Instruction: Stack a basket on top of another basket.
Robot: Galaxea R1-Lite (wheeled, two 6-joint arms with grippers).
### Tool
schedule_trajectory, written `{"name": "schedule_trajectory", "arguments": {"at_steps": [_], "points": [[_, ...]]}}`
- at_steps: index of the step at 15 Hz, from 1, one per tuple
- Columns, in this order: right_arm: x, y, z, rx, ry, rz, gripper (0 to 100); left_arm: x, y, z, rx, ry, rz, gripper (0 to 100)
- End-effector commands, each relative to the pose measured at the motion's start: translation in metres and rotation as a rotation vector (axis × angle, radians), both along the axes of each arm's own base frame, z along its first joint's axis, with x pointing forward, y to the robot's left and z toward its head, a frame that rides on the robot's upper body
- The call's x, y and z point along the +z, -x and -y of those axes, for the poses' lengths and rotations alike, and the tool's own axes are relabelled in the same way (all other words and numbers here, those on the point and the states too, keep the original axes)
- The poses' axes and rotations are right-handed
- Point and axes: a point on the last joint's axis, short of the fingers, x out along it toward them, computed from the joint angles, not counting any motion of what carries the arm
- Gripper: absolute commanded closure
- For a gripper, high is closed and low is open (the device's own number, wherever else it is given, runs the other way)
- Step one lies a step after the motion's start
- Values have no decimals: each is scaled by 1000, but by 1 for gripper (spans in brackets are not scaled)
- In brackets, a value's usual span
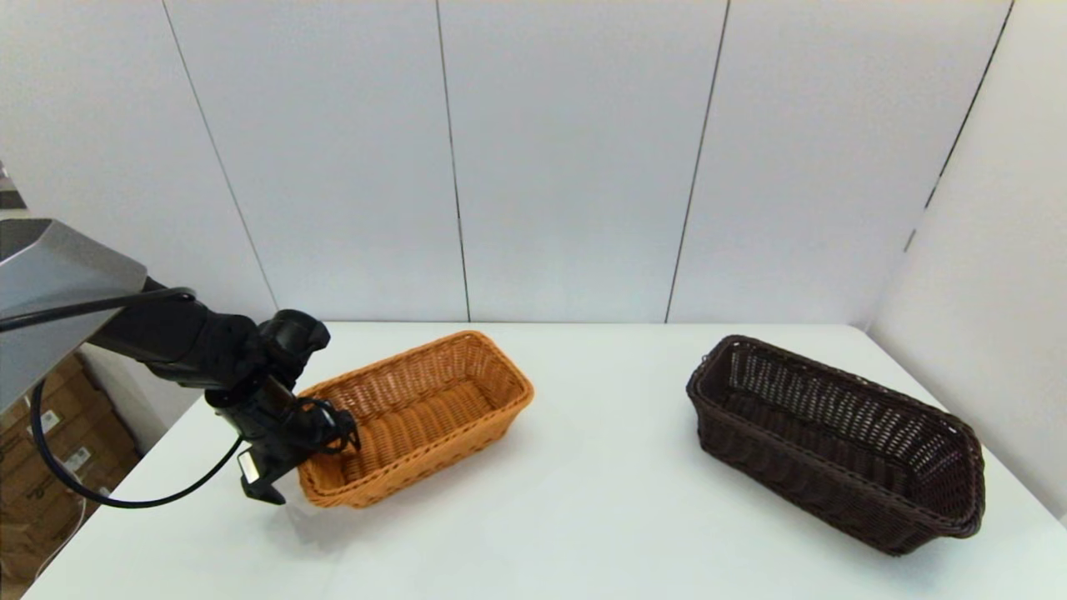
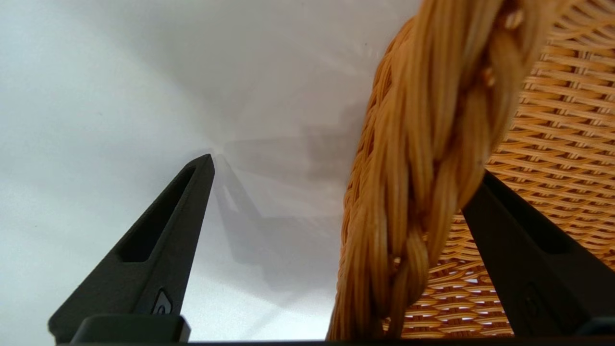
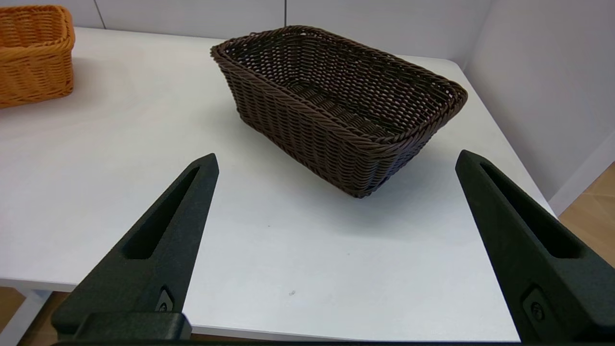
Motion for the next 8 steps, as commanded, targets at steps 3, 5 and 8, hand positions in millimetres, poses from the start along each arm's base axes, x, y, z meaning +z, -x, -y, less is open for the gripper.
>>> {"name": "schedule_trajectory", "arguments": {"at_steps": [3,5,8], "points": [[0,0,0,1,3,-1,0,-3,-3,0,0,2,-6,100],[0,0,0,1,3,-1,0,4,-2,0,0,7,15,100],[0,0,0,1,5,-1,0,16,-1,1,-6,35,48,100]]}}
